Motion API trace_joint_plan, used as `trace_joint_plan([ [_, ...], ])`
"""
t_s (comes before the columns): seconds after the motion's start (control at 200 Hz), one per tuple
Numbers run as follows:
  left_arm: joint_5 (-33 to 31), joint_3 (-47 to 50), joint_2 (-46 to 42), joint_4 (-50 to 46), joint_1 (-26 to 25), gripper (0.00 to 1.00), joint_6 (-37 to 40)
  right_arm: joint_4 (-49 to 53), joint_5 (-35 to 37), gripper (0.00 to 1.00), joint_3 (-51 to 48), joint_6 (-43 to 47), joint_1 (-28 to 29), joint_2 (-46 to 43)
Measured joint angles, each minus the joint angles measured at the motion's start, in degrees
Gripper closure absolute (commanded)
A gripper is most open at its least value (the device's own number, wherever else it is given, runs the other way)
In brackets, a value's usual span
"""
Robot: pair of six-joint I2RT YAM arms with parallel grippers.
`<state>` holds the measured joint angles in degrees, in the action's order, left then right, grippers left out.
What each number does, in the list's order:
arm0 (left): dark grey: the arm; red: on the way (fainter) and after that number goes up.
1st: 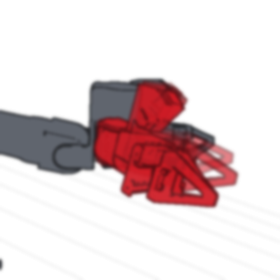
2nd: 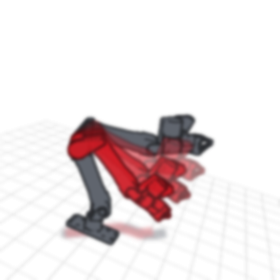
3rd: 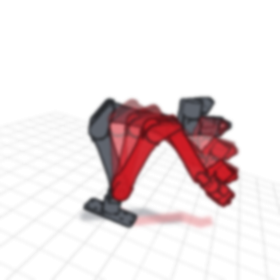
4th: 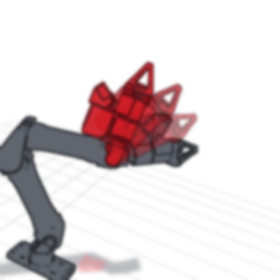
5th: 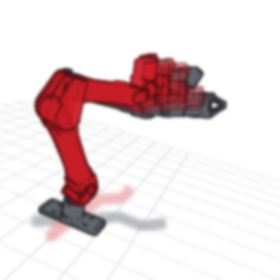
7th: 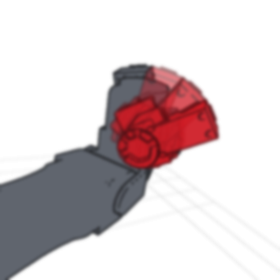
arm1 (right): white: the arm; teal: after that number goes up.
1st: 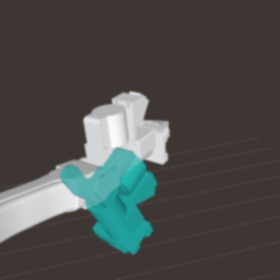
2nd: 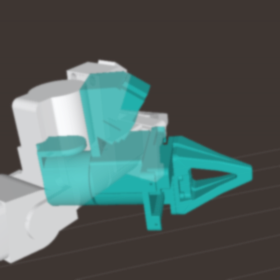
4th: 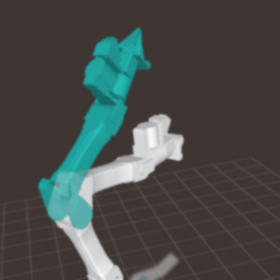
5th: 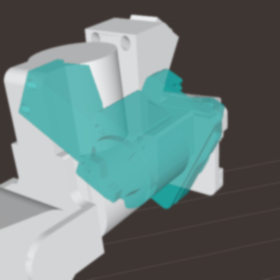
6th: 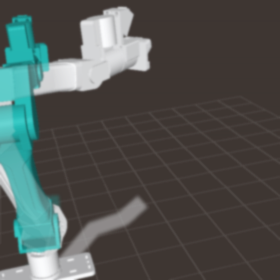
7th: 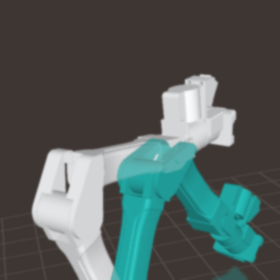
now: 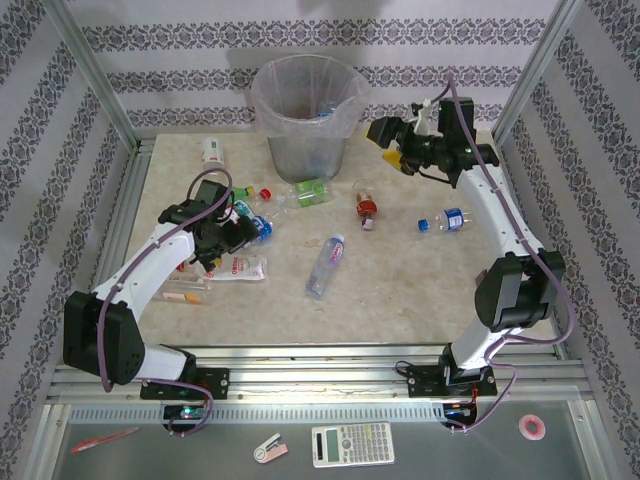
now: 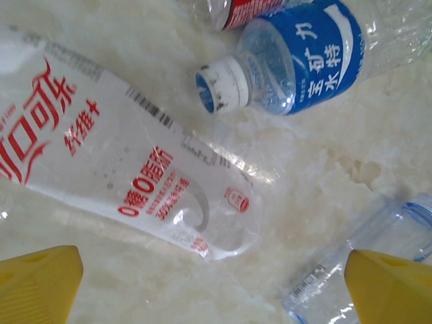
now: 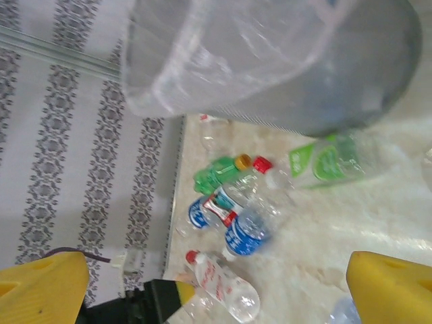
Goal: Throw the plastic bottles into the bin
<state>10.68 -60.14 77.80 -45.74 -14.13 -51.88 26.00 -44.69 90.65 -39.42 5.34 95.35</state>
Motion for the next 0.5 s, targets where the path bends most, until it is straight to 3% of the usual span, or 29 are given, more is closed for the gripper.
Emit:
trace_joint_plan([
  [0.275, 3.96, 14.45, -8.0, 2.71, 0.0, 0.0, -10.73, 2.32, -1.31, 0.02, -3.48, 2.73, 0.02, -4.15],
  [0.5, 3.61, 18.97, -8.81, 9.97, 0.11, 0.0, -17.59, 5.03, -1.4, 0.02, -3.54, 5.57, 1.36, -6.95],
])
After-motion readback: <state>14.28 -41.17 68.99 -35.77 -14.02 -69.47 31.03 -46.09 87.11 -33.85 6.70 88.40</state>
